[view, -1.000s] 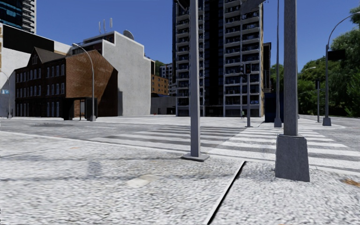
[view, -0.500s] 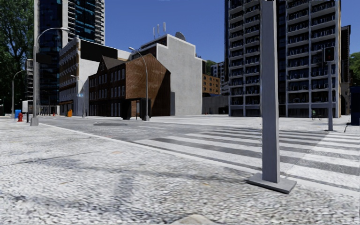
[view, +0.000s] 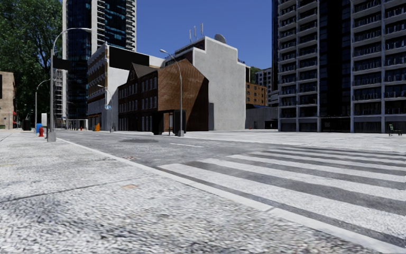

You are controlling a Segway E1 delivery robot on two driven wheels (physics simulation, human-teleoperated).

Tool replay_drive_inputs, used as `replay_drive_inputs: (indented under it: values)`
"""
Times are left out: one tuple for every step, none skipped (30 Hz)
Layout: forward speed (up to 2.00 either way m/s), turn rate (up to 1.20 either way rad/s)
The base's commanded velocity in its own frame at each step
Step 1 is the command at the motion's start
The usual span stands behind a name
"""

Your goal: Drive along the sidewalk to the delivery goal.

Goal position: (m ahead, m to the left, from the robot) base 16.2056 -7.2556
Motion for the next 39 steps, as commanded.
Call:
replay_drive_inputs:
  values:
    - [2.00, 0.00]
    - [2.00, 0.00]
    - [2.00, -0.42]
    - [2.00, -0.86]
    - [2.00, -0.95]
    - [2.00, -0.97]
    - [2.00, -0.98]
    - [2.00, -0.98]
    - [2.00, -0.98]
    - [2.00, -0.98]
    - [2.00, -1.00]
    - [2.00, -1.01]
    - [2.00, -1.02]
    - [2.00, -1.02]
    - [2.00, -1.02]
    - [2.00, -1.02]
    - [2.00, -1.02]
    - [2.00, -1.02]
    - [2.00, -1.02]
    - [2.00, -1.02]
    - [2.00, -0.62]
    - [2.00, -0.07]
    - [2.00, 0.00]
    - [2.00, 0.00]
    - [2.00, 0.00]
    - [2.00, 0.00]
    - [2.00, 0.00]
    - [2.00, 0.00]
    - [2.00, 0.00]
    - [2.00, 0.00]
    - [2.00, 0.00]
    - [2.00, 0.00]
    - [2.00, 0.00]
    - [2.00, -1.20]
    - [2.00, -1.20]
    - [2.00, -1.20]
    - [2.00, -1.20]
    - [2.00, -0.86]
    - [2.00, -0.10]
